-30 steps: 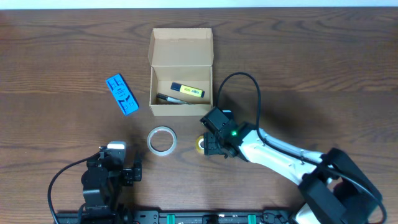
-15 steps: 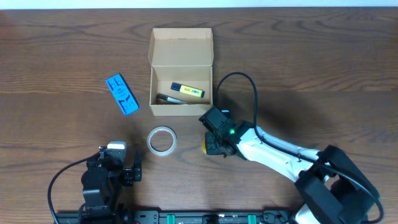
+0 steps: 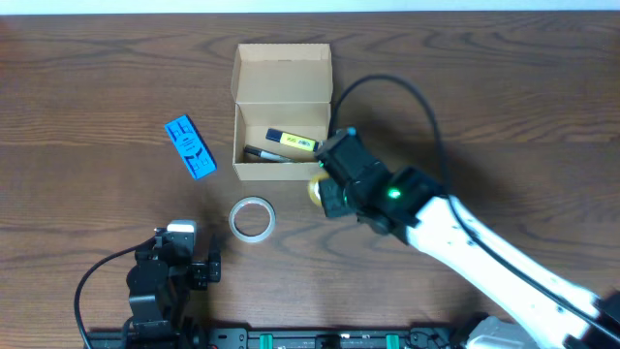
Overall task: Pack container
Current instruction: 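Carry the yellow tape into the box and open the right gripper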
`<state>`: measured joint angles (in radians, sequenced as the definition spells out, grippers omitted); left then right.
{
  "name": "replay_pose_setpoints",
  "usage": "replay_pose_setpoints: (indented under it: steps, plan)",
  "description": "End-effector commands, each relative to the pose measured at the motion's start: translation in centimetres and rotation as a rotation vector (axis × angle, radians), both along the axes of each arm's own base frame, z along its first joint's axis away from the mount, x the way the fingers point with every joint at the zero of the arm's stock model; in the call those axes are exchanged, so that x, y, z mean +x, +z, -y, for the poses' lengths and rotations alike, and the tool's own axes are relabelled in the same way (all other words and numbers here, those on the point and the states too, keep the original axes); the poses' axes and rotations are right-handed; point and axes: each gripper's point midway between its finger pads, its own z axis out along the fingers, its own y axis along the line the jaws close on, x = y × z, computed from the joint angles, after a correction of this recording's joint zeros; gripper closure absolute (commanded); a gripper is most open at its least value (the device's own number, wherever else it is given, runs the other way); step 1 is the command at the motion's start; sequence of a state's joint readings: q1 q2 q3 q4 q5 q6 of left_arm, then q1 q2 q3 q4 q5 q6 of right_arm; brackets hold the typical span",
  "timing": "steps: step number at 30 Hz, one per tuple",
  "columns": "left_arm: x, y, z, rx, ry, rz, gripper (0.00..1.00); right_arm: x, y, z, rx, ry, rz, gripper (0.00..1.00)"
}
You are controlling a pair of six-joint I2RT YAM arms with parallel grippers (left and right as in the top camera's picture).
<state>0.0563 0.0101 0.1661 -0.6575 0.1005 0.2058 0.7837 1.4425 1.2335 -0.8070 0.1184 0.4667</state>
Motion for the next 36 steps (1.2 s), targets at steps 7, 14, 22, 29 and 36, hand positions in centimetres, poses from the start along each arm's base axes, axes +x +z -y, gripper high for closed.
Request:
replay_pose_setpoints:
  steps: [7,14,22,29,36]
  plan:
    - [0.0,-0.2,-0.2,-0.002,0.014,-0.003,0.04,7.0,1.4,-3.3,-0.064,0.153,0.211,0.99]
    - [0.0,-0.2,-0.2,-0.002,0.014,-0.003,0.04,12.3,-4.4,-6.5,-0.104,0.189,0.195,0.99]
    - [0.0,-0.2,-0.2,-0.002,0.014,-0.003,0.04,14.1,-8.7,-7.4,-0.149,0.198,0.146,0.99]
    - [0.0,-0.2,-0.2,-0.002,0.014,-0.003,0.04,14.5,-8.4,-7.7,-0.164,0.234,0.181,0.65]
    - [0.0,-0.2,-0.2,-0.002,0.014,-0.003,0.05,15.0,-4.0,-8.3,-0.156,0.273,0.250,0.56]
